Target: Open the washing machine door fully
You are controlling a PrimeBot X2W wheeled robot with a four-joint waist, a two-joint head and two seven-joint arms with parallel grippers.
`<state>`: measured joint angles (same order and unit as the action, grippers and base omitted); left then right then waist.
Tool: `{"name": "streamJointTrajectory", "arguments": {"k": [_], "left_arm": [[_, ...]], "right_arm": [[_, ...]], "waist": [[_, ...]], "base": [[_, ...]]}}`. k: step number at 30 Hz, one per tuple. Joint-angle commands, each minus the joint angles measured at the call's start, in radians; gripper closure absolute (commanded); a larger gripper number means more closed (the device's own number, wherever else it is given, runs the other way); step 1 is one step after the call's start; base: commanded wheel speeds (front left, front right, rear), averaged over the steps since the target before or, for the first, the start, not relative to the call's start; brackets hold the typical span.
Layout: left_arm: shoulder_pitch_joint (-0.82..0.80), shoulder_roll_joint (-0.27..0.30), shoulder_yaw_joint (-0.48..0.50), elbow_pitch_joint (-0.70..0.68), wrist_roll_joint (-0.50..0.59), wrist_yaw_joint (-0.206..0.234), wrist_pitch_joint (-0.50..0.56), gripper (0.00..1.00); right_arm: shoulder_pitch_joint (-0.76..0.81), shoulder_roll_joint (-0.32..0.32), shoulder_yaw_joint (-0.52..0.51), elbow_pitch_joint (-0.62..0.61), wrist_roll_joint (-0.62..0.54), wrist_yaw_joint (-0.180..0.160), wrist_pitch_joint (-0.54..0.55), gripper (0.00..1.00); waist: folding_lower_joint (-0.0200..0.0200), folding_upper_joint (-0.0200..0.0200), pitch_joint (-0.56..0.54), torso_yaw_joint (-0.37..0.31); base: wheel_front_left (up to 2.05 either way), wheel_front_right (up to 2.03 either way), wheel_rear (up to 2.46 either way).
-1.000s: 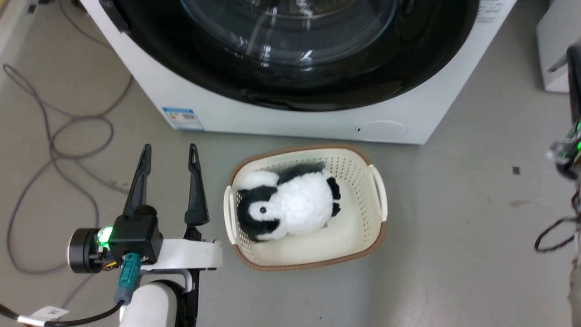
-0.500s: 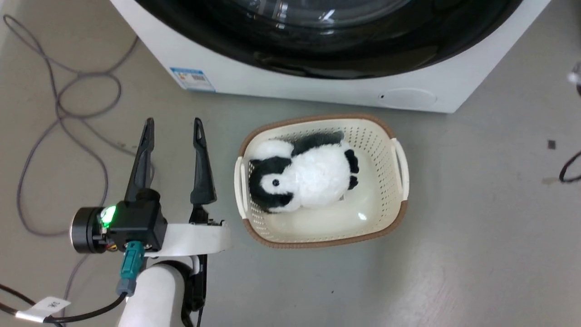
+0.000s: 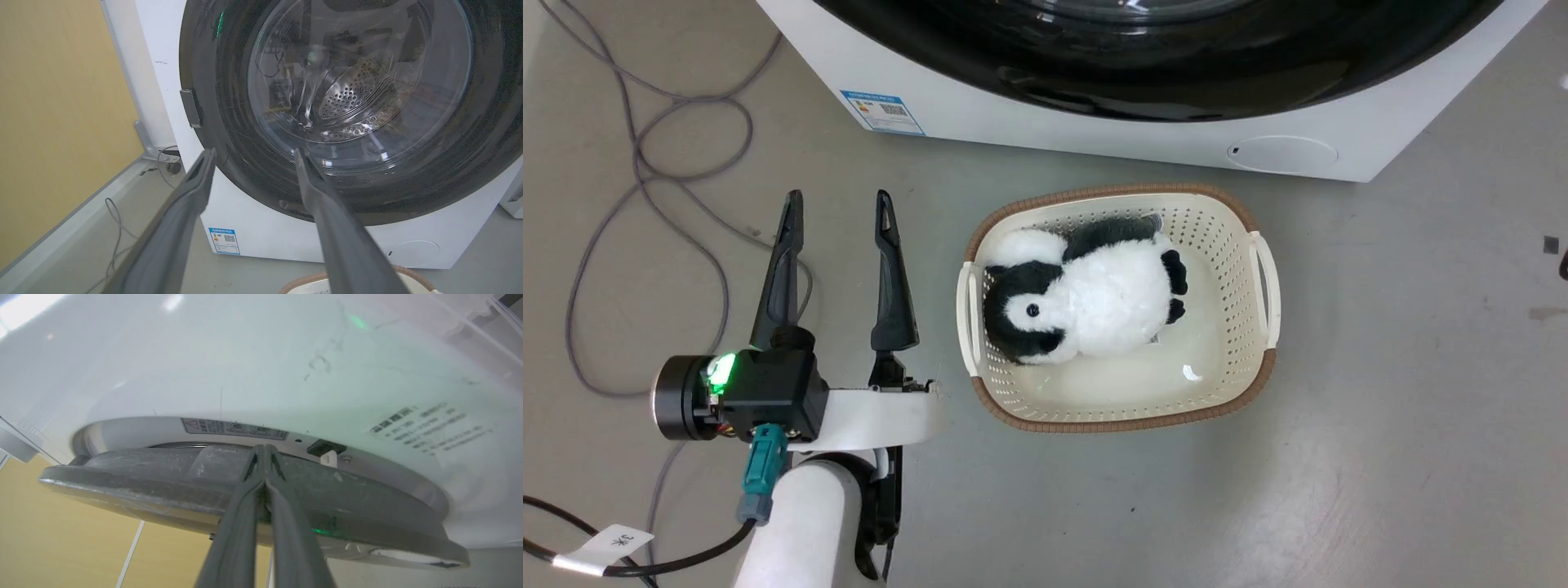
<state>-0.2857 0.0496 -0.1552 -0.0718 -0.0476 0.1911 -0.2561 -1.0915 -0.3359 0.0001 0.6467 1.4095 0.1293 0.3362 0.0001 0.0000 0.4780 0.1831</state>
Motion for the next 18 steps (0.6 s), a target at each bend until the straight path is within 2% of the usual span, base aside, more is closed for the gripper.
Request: {"name": "streamJointTrajectory", "arguments": {"k": [1,8,18], "left_arm": [[-0.011,0.001,-0.001,0.002,-0.004,0.003,-0.006,0.0],[0.001,0.001,0.004,0.015,-0.006,-0.002,-0.006,0.0],[0.039,0.001,0.031,0.031,0.001,-0.013,-0.006,0.0]], "right_arm": [[0.011,0.009,0.015,-0.008,0.002,0.001,0.013,1.0],[0.068,0.0,0.073,-0.037,0.018,0.001,0.073,1.0],[0.188,0.001,0.119,-0.112,0.049,0.001,0.078,1.0]], "waist": [[-0.0001,0.0,-0.002,-0.001],[-0.0001,0.0,-0.03,-0.016],[-0.0001,0.0,-0.092,-0.057]], "base": [[0.0,0.0,0.0],[0.0,0.0,0.0],[0.0,0.0,0.0]]}}
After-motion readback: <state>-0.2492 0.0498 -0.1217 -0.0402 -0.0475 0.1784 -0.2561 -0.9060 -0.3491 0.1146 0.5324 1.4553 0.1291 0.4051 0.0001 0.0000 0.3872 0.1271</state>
